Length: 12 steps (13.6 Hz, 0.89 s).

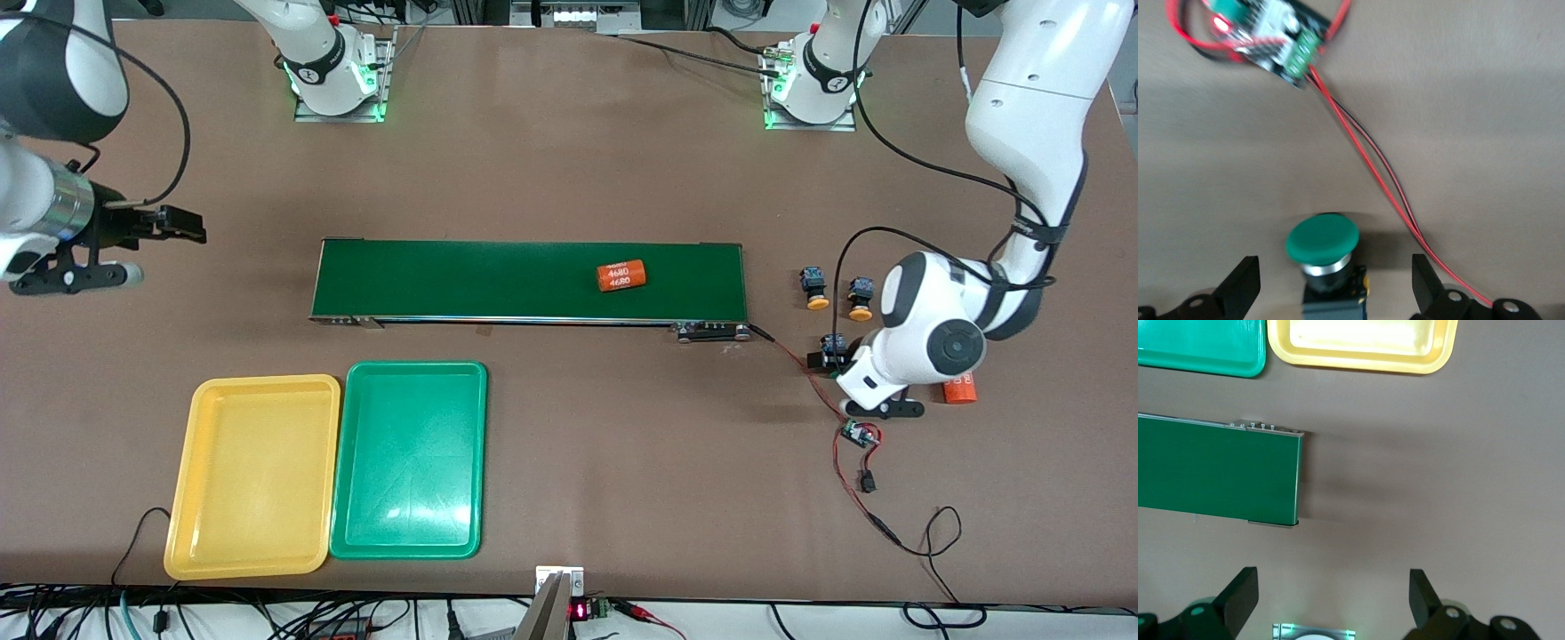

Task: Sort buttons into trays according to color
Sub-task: 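Place the green button on the belt with the left gripper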

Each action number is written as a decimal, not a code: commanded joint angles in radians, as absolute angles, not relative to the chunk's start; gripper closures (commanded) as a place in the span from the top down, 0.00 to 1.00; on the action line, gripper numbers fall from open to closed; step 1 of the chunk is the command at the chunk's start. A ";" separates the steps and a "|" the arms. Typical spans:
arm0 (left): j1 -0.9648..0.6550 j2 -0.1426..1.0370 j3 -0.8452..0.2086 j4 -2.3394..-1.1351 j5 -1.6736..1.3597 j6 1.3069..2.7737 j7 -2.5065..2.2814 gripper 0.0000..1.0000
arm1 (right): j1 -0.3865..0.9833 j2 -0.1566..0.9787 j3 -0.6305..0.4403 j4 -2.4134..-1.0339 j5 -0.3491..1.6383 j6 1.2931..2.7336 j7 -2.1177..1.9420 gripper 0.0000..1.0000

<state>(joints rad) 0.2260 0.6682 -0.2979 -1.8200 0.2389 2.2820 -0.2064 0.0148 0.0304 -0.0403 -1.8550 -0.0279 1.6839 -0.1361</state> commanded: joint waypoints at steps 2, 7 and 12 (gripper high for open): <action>0.242 0.607 -0.308 -1.885 0.265 2.289 -0.221 0.67 | 0.009 -0.182 -0.035 -2.178 -0.018 1.877 -0.135 1.00; 0.242 0.591 -0.311 -1.871 0.265 2.218 -0.222 0.20 | 0.046 -0.215 -0.026 -2.235 -0.018 1.916 -0.069 1.00; 0.235 0.518 -0.440 -1.754 0.252 1.984 -0.236 0.15 | 0.256 -0.190 -0.025 -2.229 -0.018 1.951 0.254 1.00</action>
<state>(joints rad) 0.2319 0.5581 -0.3700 -1.8143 0.2389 2.1156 -0.2120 0.1842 -0.1874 -0.0201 -2.2110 -0.0225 1.9192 0.1470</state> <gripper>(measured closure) 0.595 0.000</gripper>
